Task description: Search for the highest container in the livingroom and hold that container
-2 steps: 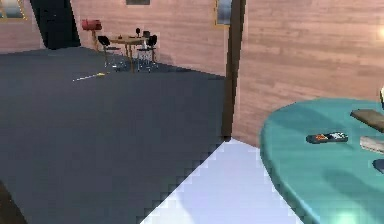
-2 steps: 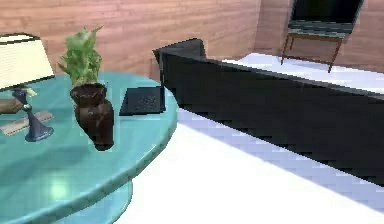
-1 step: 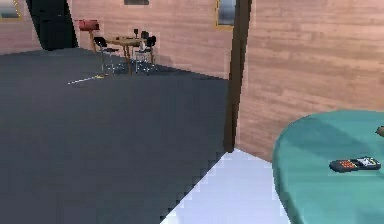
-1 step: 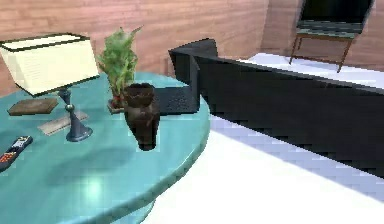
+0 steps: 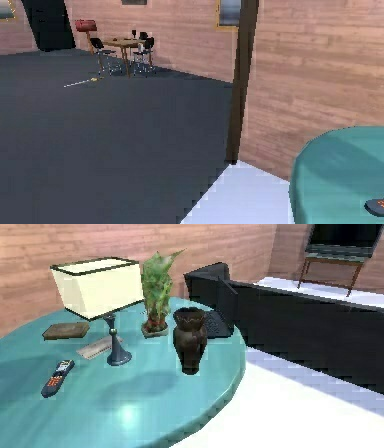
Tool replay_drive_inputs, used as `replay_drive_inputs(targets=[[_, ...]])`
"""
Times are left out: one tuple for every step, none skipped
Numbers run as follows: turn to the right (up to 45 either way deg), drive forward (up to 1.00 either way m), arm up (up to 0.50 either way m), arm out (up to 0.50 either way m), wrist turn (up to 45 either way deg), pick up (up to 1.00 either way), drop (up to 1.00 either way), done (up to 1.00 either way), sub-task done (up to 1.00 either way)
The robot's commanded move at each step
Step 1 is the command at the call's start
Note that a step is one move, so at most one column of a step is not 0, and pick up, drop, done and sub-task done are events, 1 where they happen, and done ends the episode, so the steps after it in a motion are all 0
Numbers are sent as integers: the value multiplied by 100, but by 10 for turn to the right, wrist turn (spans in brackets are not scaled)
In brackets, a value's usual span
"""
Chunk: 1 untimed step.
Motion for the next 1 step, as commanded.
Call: replay_drive_inputs(targets=[[0, 0, 50, 0, 0, 0, 0, 0, 0]])
